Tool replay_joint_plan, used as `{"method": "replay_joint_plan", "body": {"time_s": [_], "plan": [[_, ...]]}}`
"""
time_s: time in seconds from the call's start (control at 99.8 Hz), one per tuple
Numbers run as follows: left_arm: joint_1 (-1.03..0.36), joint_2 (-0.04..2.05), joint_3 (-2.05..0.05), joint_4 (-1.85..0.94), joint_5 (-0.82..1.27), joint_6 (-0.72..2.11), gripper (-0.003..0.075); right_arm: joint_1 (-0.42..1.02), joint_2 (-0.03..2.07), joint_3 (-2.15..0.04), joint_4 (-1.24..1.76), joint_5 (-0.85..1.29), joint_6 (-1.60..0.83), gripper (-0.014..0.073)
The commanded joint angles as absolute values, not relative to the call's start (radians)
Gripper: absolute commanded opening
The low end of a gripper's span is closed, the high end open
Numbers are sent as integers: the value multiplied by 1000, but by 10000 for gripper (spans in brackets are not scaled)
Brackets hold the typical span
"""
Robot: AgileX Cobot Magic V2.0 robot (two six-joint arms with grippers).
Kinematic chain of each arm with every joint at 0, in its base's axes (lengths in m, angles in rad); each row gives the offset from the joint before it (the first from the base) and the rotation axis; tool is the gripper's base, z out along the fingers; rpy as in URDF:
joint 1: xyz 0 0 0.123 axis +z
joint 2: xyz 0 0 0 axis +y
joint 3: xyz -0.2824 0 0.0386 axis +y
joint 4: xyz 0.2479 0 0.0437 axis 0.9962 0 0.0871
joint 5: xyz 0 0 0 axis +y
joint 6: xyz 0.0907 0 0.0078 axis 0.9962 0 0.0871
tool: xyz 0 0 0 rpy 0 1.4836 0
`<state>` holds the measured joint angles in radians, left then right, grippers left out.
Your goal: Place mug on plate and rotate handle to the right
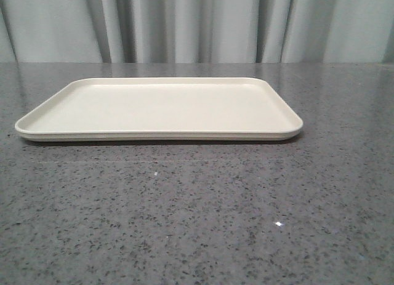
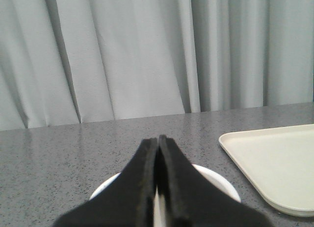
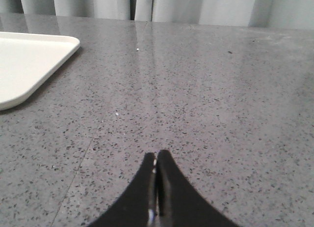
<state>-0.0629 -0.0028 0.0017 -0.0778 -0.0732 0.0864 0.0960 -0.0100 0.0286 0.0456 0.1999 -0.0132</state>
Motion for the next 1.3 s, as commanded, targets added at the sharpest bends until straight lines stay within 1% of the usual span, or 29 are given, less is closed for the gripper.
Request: {"method": "replay_joint_plan", "body": {"time_s": [0.0, 0.831, 1.092, 1.292], "plan": [[-68, -31, 9, -76, -147, 83, -20, 93, -31, 27, 37, 126, -16, -120], [-68, -31, 9, -76, -147, 83, -20, 93, -31, 27, 37, 126, -16, -120], [-68, -31, 9, -76, -227, 83, -20, 93, -31, 27, 37, 124, -16, -120], [-68, -31, 9, -76, -239, 83, -20, 93, -31, 27, 37, 116, -16, -120]]}}
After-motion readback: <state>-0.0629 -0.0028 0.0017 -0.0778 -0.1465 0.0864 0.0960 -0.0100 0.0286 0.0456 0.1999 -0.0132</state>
